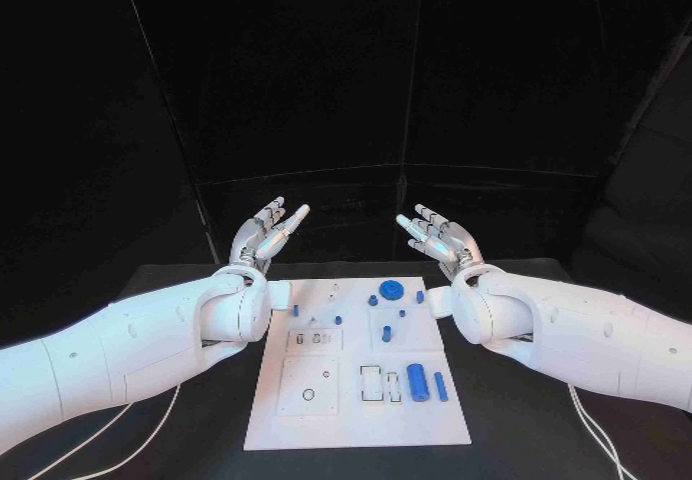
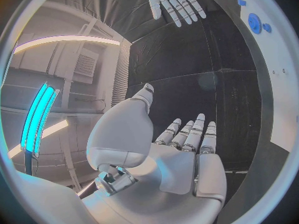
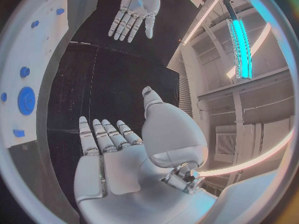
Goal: Assemble the parts on the task board
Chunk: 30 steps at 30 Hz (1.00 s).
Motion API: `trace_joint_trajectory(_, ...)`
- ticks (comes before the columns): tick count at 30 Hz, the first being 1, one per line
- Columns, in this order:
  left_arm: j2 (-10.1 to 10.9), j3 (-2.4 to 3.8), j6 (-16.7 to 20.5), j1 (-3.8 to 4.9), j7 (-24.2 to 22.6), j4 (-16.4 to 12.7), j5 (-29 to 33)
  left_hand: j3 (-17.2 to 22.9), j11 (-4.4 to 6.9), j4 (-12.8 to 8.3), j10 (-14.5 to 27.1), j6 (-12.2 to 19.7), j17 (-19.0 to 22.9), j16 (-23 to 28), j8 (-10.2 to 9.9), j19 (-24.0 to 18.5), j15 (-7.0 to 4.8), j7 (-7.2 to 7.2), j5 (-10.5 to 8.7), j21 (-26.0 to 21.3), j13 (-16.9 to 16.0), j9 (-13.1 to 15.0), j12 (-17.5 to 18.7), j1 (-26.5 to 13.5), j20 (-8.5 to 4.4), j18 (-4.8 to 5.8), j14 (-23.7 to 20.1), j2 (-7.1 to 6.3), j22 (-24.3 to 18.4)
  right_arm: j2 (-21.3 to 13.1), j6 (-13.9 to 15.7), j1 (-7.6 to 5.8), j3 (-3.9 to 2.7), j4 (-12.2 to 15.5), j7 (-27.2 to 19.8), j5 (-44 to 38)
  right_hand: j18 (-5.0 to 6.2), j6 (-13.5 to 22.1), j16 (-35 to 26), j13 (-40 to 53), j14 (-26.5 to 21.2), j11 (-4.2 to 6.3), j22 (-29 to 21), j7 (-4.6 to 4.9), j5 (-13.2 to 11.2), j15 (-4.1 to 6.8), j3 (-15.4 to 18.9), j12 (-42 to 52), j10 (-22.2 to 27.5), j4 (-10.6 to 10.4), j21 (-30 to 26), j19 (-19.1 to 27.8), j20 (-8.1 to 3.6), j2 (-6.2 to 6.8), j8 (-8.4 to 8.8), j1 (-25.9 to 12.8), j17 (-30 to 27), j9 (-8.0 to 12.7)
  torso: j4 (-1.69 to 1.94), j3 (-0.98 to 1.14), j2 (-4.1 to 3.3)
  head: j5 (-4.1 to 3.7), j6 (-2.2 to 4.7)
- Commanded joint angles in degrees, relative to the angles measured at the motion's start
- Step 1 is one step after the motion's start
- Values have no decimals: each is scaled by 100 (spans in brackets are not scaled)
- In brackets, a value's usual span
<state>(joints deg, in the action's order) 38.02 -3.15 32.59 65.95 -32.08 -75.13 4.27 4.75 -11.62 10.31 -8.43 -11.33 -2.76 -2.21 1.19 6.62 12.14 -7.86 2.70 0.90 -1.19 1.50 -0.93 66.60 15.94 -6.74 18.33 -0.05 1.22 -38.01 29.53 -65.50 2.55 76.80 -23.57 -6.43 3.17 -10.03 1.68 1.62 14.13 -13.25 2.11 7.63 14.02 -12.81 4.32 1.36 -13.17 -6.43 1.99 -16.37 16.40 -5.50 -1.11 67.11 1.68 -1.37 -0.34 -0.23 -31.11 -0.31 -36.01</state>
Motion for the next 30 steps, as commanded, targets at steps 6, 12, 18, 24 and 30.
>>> trace_joint_trajectory(6, -43, -14, -633, 43, -365, 98, 203, 41, -141, 75, -188, -212, -56, -104, 59, 93, 51, -675, 35, 75, -28, 24, -55, 264, 89, -136, 283, 3, 33, 211, -1542, -182, 72, -430, 551, -824, 587, -2581, 703, 235, 3303, 17, 291, 777, -508, 117, 125, 819, -3357, 1103, 632, -2300, 26, 142, -607, 1452, 206, -263, -1, -1, 1, 0, -1)
trace_joint_trajectory(12, 268, -15, -757, 69, -291, -167, 202, 45, -234, 52, -449, -383, -99, -180, 76, 310, 105, -750, 34, 159, -50, 38, -80, 312, 92, -90, 516, 26, 80, -27, -758, -256, 73, -564, 718, -2547, 732, -3505, 701, 199, 3905, 172, 276, 638, -451, 288, 67, 841, -3902, 1435, 775, -2708, 8, 46, -704, 1592, 203, -259, 31, -38, -143, 39, 9)
trace_joint_trajectory(18, 420, -15, -690, 80, -350, -475, 248, 34, -437, -42, -1342, -815, -255, -506, 133, 1210, 242, -809, 34, 511, -130, 76, -222, 427, 81, 48, 1500, 83, 261, -137, -548, -299, 66, -535, 1044, -3400, 753, -4032, 769, 196, 4588, 308, 294, 558, -315, 479, -9, 791, -4402, 1632, 980, -3216, -139, -66, -692, 1560, 215, -245, 63, -49, -255, 31, 72)
trace_joint_trajectory(24, 605, -16, -651, 153, -395, -794, 283, -40, -336, -212, -2499, -1614, -335, -761, 236, 2734, 110, -776, 33, 1107, -189, 131, -393, 557, 69, -72, 2382, 155, 518, -214, -632, -416, 63, -501, 1270, -4218, 748, -4346, 830, 194, 5384, 445, 347, 452, -296, 728, -98, 617, -4825, 1880, 1257, -3833, -412, -140, -589, 1436, 268, -240, 103, -34, -397, 30, 134)
trace_joint_trajectory(30, 782, -17, -714, 191, -382, -1011, 292, -154, -165, -330, -3738, -2407, -358, -906, 300, 3386, -101, -757, 28, 1366, -244, 165, -559, 616, 54, -289, 3071, 230, 569, -178, -902, -507, 57, -496, 1560, -5479, 749, -4576, 1092, 203, 6343, 606, 554, 337, -295, 1022, -110, 505, -5197, 2113, 1778, -4658, -798, -127, -519, 1334, 458, -247, 120, -70, -531, -17, 111)
